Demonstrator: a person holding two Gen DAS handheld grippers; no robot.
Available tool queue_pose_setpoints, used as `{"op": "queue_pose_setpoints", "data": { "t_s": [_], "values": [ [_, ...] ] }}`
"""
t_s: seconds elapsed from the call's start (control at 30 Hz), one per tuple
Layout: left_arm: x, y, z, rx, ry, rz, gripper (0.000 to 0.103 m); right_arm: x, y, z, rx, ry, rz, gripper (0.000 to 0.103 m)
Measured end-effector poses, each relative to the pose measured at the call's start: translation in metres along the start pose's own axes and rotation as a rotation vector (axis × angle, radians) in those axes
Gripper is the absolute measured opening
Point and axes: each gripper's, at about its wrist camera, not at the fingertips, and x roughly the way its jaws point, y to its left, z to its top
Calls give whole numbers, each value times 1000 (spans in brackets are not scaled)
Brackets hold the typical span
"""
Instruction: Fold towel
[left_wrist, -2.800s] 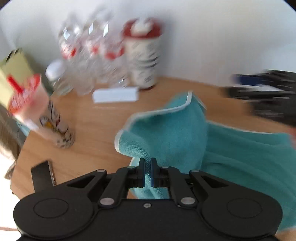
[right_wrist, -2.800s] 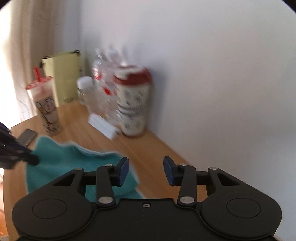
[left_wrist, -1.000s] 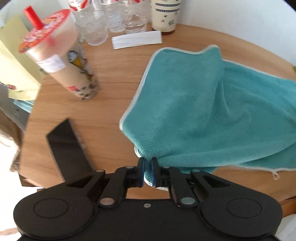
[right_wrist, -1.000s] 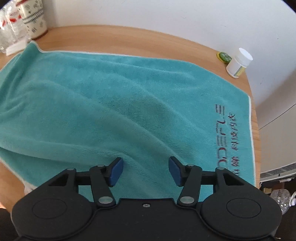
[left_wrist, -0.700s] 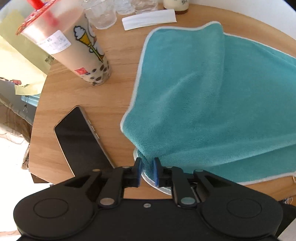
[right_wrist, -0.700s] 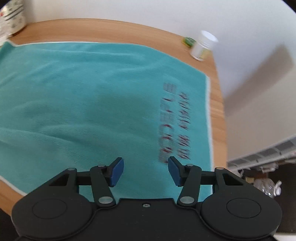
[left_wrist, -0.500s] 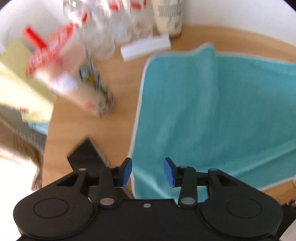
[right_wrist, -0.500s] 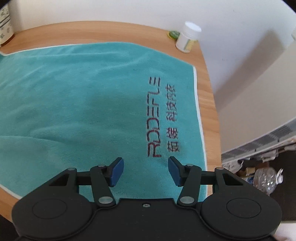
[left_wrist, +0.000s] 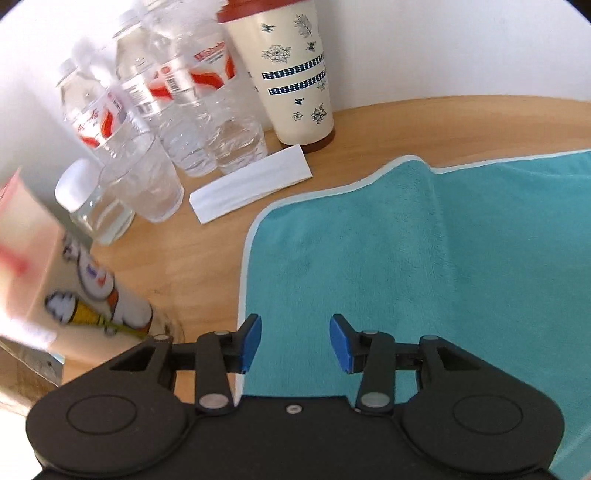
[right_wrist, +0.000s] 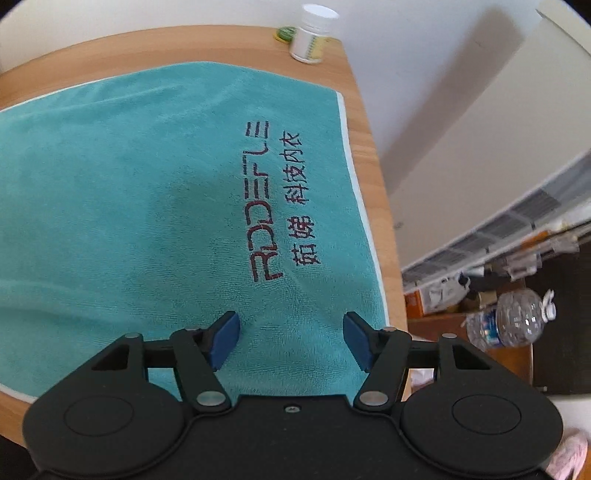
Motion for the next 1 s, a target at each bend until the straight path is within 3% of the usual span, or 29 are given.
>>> {"op": "queue_pose_setpoints", "data": {
  "t_s": [0.07,0.17,0.27,0.33,0.53,0.67,0.8,0.87,0.9,0.93,1.0],
  "values": [
    [7,-1,4,13,30,17,42,-4,2,5,-12,8,-12,54],
    [6,4,8,7,18,4,43,-17,-3,21,3,-59,-7,53],
    [7,11,20,-15,-30,-20,44,-24,-12,67,32,-197,39,56],
    [11,13,28,-20,-38,-38,47,-19,-9,95,-49,-257,46,57],
    [31,6,57,30,-35,-79,47,12,-12,151,-235,-253,68,58],
    [46,-2,66,60,2,-60,46,32,-22,167,-293,-222,70,58],
    [49,-4,67,57,-8,-49,46,52,-38,180,-286,-154,202,55],
    [52,-8,70,61,-14,-8,46,55,-43,183,-290,-144,257,44],
    [53,-8,71,63,-15,-2,46,56,-44,186,-286,-129,298,21],
    [55,-9,73,61,-14,22,46,56,-46,190,-281,-112,341,10],
    [57,-10,78,48,-12,60,46,55,-41,193,-321,-100,330,9]
  ]
}}
